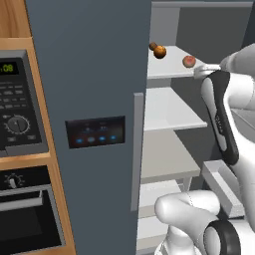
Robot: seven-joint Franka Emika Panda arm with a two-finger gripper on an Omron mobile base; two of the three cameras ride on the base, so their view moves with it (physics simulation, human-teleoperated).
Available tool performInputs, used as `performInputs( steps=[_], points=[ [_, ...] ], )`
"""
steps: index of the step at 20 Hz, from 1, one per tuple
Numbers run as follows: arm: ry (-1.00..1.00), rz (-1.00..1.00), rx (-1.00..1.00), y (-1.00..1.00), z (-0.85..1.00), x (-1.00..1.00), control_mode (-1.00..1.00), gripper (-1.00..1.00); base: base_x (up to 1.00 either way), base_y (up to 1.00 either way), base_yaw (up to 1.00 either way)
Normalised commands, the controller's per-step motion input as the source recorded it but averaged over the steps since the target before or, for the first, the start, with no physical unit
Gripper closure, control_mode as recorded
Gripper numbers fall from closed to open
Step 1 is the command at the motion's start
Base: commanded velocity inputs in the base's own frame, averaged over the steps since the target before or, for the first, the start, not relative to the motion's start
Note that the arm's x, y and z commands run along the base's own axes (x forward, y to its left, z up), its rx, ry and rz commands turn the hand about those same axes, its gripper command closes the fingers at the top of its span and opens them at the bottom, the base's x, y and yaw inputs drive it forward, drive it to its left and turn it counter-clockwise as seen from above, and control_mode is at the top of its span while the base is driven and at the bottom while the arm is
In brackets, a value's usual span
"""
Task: Pick the peach and orange from the fridge and place them on the plate next to the blender to make a fruit smoothie.
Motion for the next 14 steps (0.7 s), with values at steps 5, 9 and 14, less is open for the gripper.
performInputs(
  steps=[5, 9, 14],
  points=[
    [0.20, -0.10, 0.02, -0.27, 0.18, 0.75, -1.00, -1.00, 0.00, 0.00, 0.00],
    [0.05, -0.09, 0.00, -0.16, -0.16, 0.46, -1.00, -1.00, 0.00, 0.00, 0.00],
    [0.01, -0.03, 0.00, -0.17, -0.35, 0.44, -1.00, -1.00, 0.00, 0.00, 0.00]
  ],
)
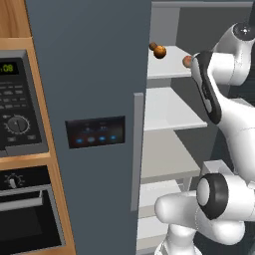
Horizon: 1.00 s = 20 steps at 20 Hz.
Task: Pick the peach and orange from the fridge and place them on the plate next to the blender to make a fruit smoothie.
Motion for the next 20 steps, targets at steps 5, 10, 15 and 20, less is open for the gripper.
performInputs(
  steps=[5, 10, 15, 20],
  points=[
    [0.00, -0.05, 0.00, -0.08, -0.09, 0.82, -1.00, -1.00, 0.00, 0.00, 0.00],
    [0.00, 0.00, 0.00, -0.04, 0.00, 0.65, -1.00, -1.00, 0.00, 0.00, 0.00],
    [0.00, 0.00, 0.02, -0.07, -0.08, 0.70, -1.00, -1.00, 0.00, 0.00, 0.00],
    [0.00, 0.00, 0.01, -0.16, -0.01, 0.62, -1.00, -1.00, 0.00, 0.00, 0.00]
  ],
)
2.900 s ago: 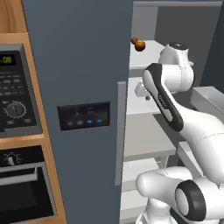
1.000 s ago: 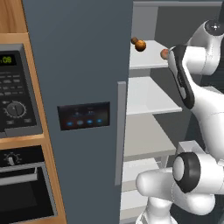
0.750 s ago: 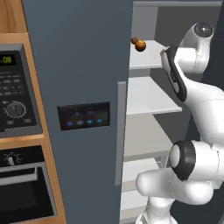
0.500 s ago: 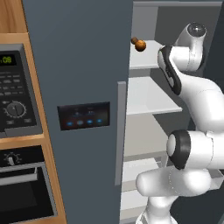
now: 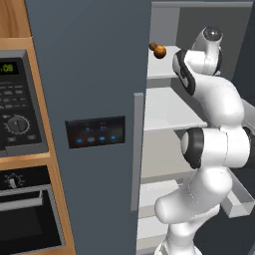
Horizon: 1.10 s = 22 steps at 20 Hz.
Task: Pick the peach and orange from the fridge and place them on the plate next to the blender to make a fruit smoothie.
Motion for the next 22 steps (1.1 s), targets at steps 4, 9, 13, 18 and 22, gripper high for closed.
performInputs(
  steps=[4, 9, 13, 18, 22],
  points=[
    [0.00, 0.00, 0.00, -0.16, -0.11, 0.57, -1.00, -1.00, 0.00, 0.00, 0.00],
    [0.00, 0.00, 0.00, -0.04, -0.16, 0.49, -1.00, -1.00, 0.00, 0.00, 0.00],
    [0.00, 0.00, 0.00, 0.00, -0.42, 0.26, -1.00, 1.00, 0.00, 0.00, 0.00],
    [0.00, 0.00, 0.01, 0.00, -0.15, 0.04, -1.00, 1.00, 0.00, 0.00, 0.00],
    [-0.32, 0.00, -0.01, 0.16, 0.05, -0.89, -1.00, 1.00, 0.00, 0.00, 0.00]
  ],
)
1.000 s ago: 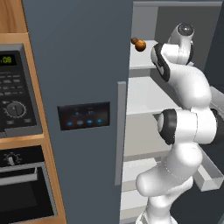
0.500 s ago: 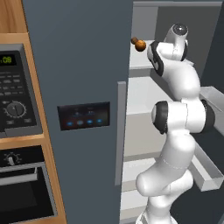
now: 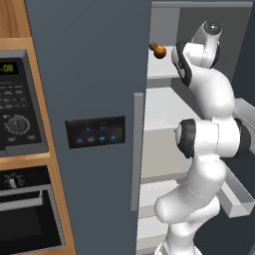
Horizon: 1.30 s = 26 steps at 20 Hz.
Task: Pick the peach and orange from the fridge and place them on the plate next to the blender to make a fruit smoothie.
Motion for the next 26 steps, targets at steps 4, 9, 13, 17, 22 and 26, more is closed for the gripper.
performInputs(
  steps=[4, 9, 13, 17, 22, 26],
  points=[
    [-0.58, 0.02, -0.04, 0.38, 0.31, -1.00, -1.00, 1.00, 0.00, 0.00, 0.00],
    [-0.29, 0.03, -0.01, 0.42, 0.43, -1.00, -1.00, 1.00, 0.00, 0.00, 0.00],
    [0.02, 0.06, 0.00, 0.32, 0.36, -1.00, -1.00, 1.00, 0.00, 0.00, 0.00],
    [0.12, 0.11, 0.00, 0.27, 0.22, -1.00, -1.00, 1.00, 0.00, 0.00, 0.00],
    [0.22, 0.08, 0.00, 0.09, -0.12, -1.00, -1.00, 1.00, 0.00, 0.00, 0.00],
    [0.32, 0.04, -0.01, 0.09, -0.30, -1.00, -1.00, 1.00, 0.00, 0.00, 0.00]
  ],
)
